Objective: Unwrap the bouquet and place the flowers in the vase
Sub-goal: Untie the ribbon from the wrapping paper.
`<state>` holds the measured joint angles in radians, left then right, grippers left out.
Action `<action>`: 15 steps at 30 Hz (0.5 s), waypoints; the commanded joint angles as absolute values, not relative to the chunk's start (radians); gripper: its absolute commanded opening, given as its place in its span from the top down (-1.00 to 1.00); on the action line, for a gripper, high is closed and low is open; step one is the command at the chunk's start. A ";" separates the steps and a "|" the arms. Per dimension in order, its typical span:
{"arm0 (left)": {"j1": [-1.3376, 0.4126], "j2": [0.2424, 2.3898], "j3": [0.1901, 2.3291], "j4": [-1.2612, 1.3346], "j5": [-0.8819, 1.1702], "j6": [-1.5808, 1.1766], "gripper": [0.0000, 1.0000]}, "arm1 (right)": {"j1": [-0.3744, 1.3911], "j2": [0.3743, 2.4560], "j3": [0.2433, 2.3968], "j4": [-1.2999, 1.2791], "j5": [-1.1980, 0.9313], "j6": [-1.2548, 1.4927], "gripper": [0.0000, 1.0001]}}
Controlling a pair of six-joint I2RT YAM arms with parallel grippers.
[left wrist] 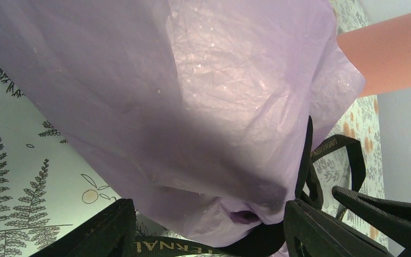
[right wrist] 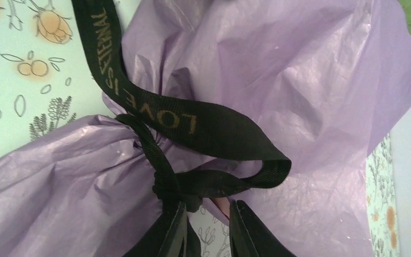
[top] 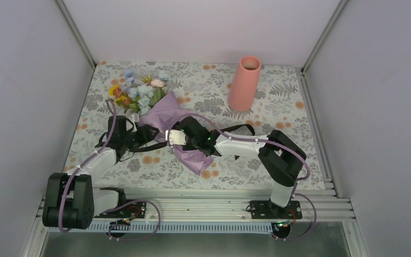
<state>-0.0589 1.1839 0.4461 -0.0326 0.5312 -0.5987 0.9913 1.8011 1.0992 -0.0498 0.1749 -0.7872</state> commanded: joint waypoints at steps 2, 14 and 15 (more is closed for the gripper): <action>-0.062 1.179 0.447 -0.017 0.537 -0.587 -0.39 | 0.993 1.795 1.125 -0.082 0.117 -0.772 0.51; -0.061 1.197 0.452 -0.019 0.535 -0.578 -0.38 | 0.994 1.872 1.189 -0.082 0.129 -0.796 0.46; -0.062 1.200 0.448 -0.009 0.536 -0.581 -0.39 | 0.994 1.872 1.190 -0.082 0.133 -0.796 0.53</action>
<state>-0.0589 1.1862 0.4461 -0.0364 0.5316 -0.5945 0.9905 1.8420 1.1622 -0.0864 0.1261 -0.7891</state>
